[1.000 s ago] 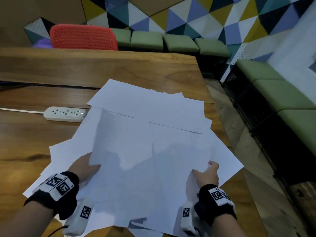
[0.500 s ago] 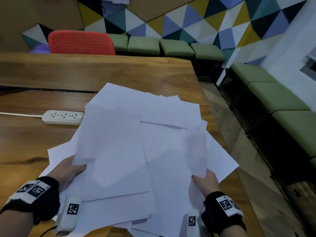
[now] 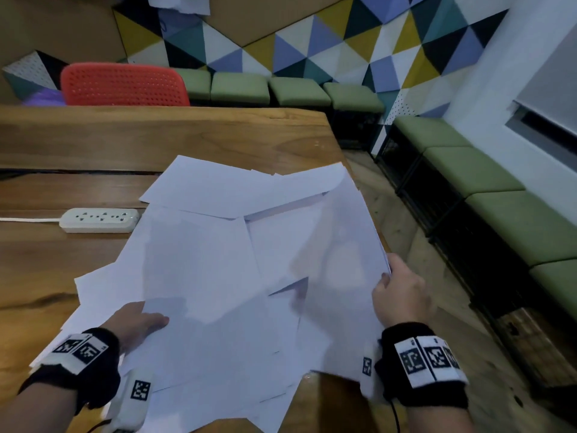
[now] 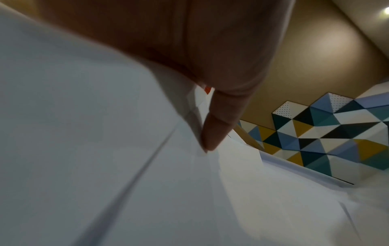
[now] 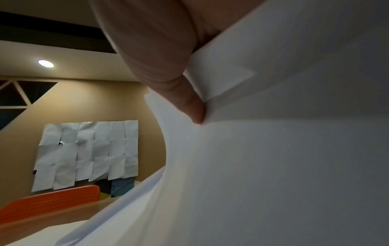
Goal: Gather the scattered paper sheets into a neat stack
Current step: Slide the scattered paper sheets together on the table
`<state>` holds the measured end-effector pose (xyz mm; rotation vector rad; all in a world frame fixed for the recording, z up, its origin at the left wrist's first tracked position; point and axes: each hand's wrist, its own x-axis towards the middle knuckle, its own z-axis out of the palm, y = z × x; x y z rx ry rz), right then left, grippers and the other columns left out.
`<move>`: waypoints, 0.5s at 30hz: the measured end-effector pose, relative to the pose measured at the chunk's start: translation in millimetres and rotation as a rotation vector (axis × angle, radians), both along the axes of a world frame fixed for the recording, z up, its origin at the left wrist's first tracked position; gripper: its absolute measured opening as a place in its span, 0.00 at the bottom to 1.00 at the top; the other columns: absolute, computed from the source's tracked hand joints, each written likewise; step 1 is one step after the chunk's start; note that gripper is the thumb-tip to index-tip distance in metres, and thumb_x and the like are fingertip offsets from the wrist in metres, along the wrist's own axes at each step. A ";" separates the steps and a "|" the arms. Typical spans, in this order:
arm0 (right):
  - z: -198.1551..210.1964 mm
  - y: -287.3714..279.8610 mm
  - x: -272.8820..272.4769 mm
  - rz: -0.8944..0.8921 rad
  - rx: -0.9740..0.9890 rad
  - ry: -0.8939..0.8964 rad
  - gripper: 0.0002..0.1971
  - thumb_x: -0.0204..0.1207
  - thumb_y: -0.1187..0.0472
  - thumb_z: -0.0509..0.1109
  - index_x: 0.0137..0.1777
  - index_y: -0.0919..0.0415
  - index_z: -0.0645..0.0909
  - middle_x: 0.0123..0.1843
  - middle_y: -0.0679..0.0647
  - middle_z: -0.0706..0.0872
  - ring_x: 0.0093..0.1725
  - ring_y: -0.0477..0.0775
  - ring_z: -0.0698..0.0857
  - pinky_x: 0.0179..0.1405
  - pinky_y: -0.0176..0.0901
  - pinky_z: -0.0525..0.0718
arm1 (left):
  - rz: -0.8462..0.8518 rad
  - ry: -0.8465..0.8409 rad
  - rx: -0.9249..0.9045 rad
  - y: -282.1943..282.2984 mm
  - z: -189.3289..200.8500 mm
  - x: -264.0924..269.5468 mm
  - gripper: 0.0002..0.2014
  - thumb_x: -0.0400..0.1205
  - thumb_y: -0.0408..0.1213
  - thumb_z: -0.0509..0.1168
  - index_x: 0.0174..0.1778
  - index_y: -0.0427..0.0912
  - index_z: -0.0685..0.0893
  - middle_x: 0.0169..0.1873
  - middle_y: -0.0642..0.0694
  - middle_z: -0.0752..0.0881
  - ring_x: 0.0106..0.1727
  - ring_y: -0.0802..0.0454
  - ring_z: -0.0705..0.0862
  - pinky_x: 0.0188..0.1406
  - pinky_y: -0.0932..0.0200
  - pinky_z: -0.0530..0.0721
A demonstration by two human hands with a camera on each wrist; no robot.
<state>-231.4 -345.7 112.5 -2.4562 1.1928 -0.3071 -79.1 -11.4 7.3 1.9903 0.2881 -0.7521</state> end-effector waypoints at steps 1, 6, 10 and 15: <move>5.2 1.6 -0.2 -0.014 -0.034 -0.023 0.15 0.77 0.66 0.58 0.58 0.49 0.77 0.43 0.59 0.83 0.39 0.59 0.73 0.39 0.45 0.72 | -0.017 -0.006 -0.006 -1.6 1.5 -1.9 0.08 0.74 0.27 0.69 0.49 0.32 0.84 0.40 0.37 0.88 0.42 0.37 0.85 0.40 0.53 0.80; 45.9 13.2 -6.9 0.001 -0.120 -0.191 0.17 0.76 0.67 0.60 0.61 0.48 0.77 0.48 0.60 0.86 0.39 0.58 0.71 0.40 0.46 0.70 | -0.073 0.002 -0.089 -4.4 -0.5 -6.4 0.19 0.63 0.32 0.68 0.51 0.36 0.84 0.43 0.38 0.89 0.44 0.37 0.86 0.42 0.51 0.82; 74.3 27.2 -11.6 0.103 -0.084 -0.348 0.15 0.75 0.65 0.61 0.60 0.52 0.79 0.43 0.61 0.84 0.40 0.63 0.76 0.40 0.44 0.69 | -0.079 0.005 -0.105 -5.7 0.3 -11.0 0.16 0.66 0.27 0.67 0.50 0.33 0.83 0.40 0.38 0.88 0.43 0.38 0.85 0.40 0.53 0.81; 33.1 38.0 17.7 0.210 0.295 -0.448 0.12 0.73 0.67 0.63 0.55 0.61 0.82 0.43 0.58 0.85 0.48 0.62 0.85 0.41 0.39 0.73 | -0.032 0.044 -0.138 -2.6 -6.3 -9.0 0.21 0.68 0.23 0.65 0.58 0.27 0.81 0.45 0.30 0.88 0.46 0.33 0.86 0.45 0.46 0.85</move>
